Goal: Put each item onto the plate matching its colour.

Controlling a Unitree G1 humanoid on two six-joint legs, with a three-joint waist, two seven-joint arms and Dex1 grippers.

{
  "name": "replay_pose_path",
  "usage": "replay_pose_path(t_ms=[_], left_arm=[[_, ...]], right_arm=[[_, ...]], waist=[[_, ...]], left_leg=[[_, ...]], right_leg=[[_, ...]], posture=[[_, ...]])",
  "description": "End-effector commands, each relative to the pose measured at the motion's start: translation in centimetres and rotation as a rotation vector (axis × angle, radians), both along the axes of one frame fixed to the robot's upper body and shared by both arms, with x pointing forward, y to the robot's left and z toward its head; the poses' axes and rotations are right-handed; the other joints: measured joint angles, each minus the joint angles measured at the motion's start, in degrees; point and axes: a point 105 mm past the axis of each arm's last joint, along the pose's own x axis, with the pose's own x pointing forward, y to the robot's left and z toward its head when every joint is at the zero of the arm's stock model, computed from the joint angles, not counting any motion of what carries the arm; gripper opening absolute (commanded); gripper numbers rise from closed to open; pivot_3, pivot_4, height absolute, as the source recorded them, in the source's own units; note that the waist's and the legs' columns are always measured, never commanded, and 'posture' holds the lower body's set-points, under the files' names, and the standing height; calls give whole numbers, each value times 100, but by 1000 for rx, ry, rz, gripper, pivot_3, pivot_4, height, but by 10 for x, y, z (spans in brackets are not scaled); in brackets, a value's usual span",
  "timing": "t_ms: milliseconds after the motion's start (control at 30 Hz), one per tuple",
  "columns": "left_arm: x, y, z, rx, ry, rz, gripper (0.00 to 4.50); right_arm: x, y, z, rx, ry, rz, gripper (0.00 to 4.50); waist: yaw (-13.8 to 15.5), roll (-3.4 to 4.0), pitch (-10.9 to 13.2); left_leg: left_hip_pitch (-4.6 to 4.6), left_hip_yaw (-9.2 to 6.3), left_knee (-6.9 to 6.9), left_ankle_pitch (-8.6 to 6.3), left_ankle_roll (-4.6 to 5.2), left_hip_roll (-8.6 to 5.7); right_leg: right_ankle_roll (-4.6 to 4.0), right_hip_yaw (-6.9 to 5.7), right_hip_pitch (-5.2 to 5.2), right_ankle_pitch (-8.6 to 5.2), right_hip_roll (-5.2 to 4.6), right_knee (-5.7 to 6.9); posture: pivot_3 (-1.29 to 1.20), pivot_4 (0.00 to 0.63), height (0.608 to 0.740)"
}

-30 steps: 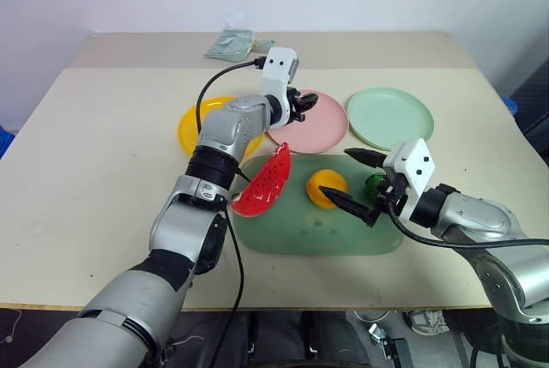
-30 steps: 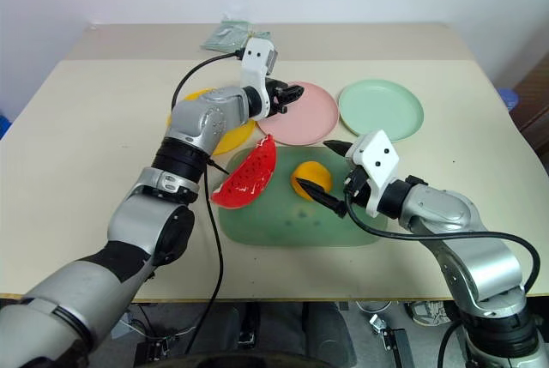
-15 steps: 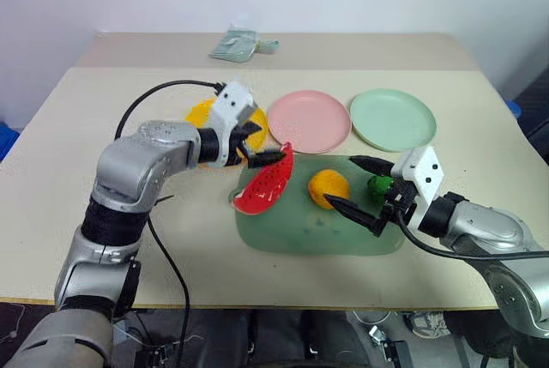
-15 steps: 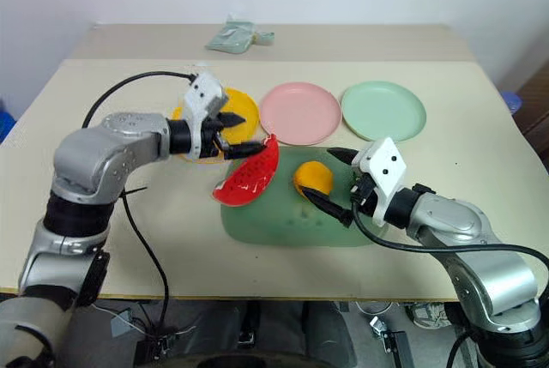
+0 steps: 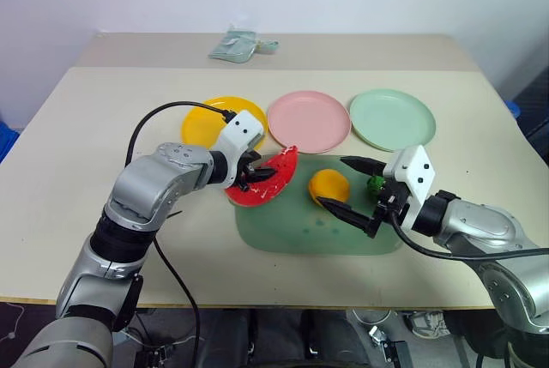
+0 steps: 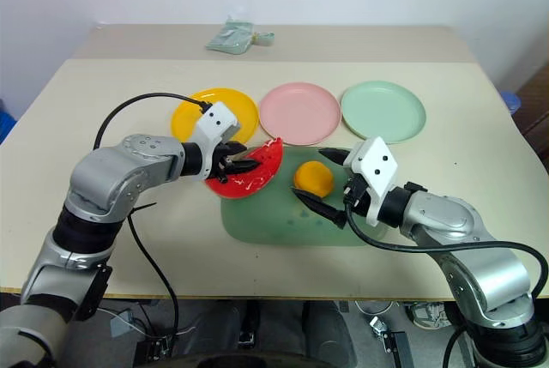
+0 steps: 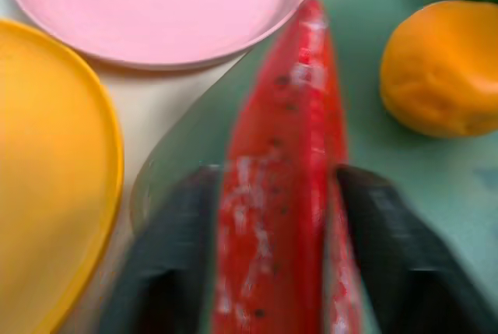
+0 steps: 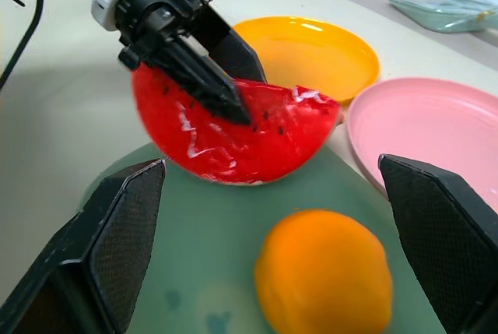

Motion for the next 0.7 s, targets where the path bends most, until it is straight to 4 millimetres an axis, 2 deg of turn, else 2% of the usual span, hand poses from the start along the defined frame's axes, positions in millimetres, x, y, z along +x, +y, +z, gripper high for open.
replay_pose_path(t_ms=[33,133,233,300,367,467,533,600,700], left_arm=[[0,-2,6,-17,-20,-16,335],[2,-3,20,-100,-19,-12,335],[6,-8,47,-252,-27,-6,335],[23,-11,74,-363,-72,64,335],[41,-13,85,-405,-88,149,335],[72,-24,82,-361,-102,265,335],[84,-33,80,-327,-127,283,335],[101,-56,73,-303,-139,292,335],[112,-79,61,-270,-145,271,335]], right_arm=[[-1,5,9,11,-49,13,4500],[0,5,10,11,-57,10,4500],[1,4,11,10,-61,8,4500],[1,4,12,11,-64,8,4500],[3,4,13,12,-68,9,4500],[6,5,15,15,-78,15,4500],[8,6,17,16,-85,15,4500],[12,7,19,20,-99,7,4500],[15,5,20,19,-112,-13,4500]], waist=[[-3,0,0],[-4,0,0],[1,0,0],[16,-4,2],[11,-7,4],[11,-7,3],[-3,-7,3],[0,-7,3],[28,-10,5]], left_leg=[[0,0,2,0,1,0],[0,0,6,0,1,0],[-4,-2,16,-2,3,0],[-8,-4,26,-4,7,0],[-11,-9,37,-5,9,-2],[-7,-9,37,-6,11,-8],[-6,-8,34,-6,10,-10],[-8,-8,32,-6,10,-10],[-12,-8,34,-6,10,-18]], right_leg=[[0,0,1,0,0,1],[0,0,0,0,0,7],[0,-2,-1,0,0,12],[0,-4,-1,0,0,15],[1,-7,3,0,0,16],[1,-8,6,0,0,20],[2,-7,4,0,0,20],[2,-7,-1,0,1,22],[2,-14,-2,0,0,22]], posture=[[0,150,740],[0,150,740],[0,150,740],[0,150,740],[0,150,740],[0,150,740],[0,150,740],[0,150,740],[0,150,740]])
